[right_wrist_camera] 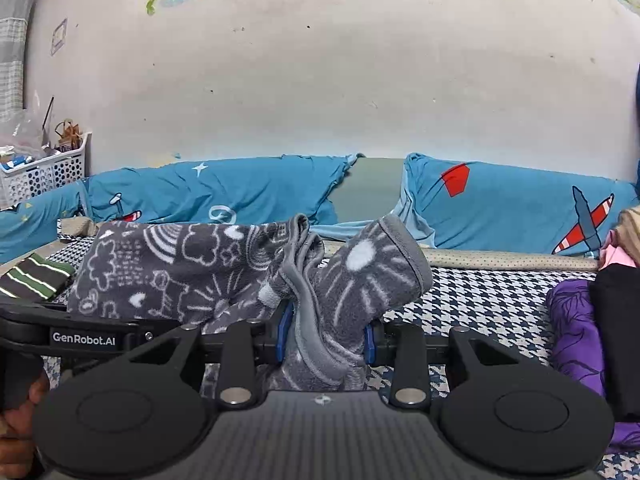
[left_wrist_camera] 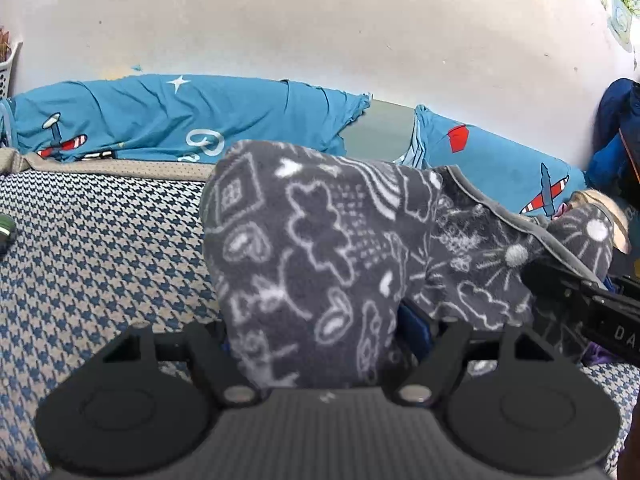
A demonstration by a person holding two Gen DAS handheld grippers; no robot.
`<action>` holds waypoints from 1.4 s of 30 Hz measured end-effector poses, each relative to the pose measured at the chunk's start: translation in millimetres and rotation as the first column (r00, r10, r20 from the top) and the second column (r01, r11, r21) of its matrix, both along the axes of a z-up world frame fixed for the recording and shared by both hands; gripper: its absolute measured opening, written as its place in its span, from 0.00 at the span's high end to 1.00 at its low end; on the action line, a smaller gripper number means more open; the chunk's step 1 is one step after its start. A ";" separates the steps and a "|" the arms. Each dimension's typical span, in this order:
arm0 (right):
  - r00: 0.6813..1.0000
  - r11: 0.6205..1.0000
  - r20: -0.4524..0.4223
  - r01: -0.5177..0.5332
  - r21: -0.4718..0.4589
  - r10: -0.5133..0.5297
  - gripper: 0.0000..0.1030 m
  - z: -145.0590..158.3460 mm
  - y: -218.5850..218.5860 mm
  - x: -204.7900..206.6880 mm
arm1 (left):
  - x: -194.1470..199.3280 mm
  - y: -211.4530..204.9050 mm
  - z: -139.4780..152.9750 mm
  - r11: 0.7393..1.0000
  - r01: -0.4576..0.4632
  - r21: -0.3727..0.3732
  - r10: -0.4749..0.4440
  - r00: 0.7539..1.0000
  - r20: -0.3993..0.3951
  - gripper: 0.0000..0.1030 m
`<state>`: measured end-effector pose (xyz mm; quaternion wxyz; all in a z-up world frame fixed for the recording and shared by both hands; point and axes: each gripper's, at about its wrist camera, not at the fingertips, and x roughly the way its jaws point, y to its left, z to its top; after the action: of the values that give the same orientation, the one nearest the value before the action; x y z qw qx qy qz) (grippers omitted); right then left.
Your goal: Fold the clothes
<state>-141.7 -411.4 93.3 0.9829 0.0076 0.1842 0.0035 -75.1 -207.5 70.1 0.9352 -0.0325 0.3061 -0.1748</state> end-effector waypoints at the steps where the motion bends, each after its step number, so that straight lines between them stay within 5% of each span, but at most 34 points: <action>1: 1.000 1.000 0.005 -0.002 0.000 0.002 0.67 0.7 0.4 -2.3 | -3.0 -0.9 1.3 1.000 -0.001 0.003 0.001 1.000 0.004 0.29; 20: 0.999 0.999 0.045 0.000 0.049 -0.002 0.67 -1.1 -11.0 -42.4 | -42.1 -18.5 13.0 0.997 0.010 0.075 -0.014 0.999 0.052 0.29; 42: 0.999 0.998 0.039 0.006 0.056 -0.008 0.67 -1.8 -19.4 -45.2 | -39.3 -29.6 12.0 0.996 0.005 0.090 -0.010 0.999 0.050 0.29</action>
<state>-186.8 -430.8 91.5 0.9857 0.0355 0.1647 0.0055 -114.4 -237.1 82.1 0.9425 0.0150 0.2900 -0.1652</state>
